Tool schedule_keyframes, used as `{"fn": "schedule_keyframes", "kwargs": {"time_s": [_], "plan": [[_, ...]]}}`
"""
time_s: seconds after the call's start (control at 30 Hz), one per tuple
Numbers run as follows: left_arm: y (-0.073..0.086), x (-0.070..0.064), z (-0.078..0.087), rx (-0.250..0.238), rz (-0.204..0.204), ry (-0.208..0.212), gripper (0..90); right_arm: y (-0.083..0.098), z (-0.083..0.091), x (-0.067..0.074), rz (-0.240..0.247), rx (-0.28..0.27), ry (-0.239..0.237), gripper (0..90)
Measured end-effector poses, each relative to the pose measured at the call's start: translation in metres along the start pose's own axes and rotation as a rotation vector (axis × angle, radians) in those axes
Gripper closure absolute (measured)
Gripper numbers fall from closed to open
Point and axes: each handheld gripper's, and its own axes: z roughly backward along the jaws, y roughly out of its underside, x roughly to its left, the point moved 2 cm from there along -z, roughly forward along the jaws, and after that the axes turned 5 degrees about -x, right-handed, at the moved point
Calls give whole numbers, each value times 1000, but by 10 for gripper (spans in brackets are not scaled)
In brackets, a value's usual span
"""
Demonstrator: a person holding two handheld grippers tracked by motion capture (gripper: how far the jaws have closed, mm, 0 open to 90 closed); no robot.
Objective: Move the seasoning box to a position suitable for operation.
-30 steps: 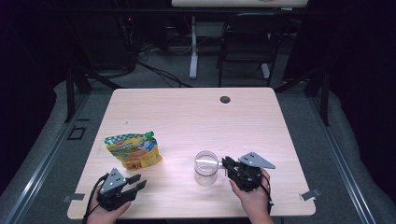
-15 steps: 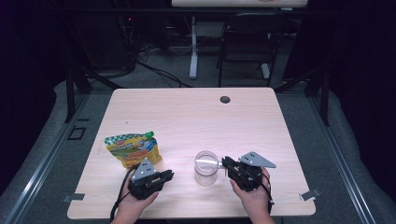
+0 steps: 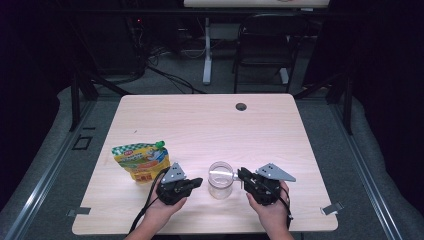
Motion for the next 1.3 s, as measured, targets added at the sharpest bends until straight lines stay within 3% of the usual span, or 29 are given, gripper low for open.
{"fn": "schedule_keyframes", "kwargs": {"time_s": [0.33, 0.73, 0.93, 1.3], "plan": [[-2, -6, -10, 5, -11, 19, 900, 2, 1, 0, -5, -14, 0, 803], [-3, -6, -9, -8, -4, 42, 900, 2, 1, -1, -11, -15, -5, 803], [-6, -5, -7, -8, -23, 48, 900, 3, 3, -2, -21, -16, -14, 801], [-19, -9, -8, -32, -50, 77, 900, 9, 8, 2, 26, -15, -14, 774]]}}
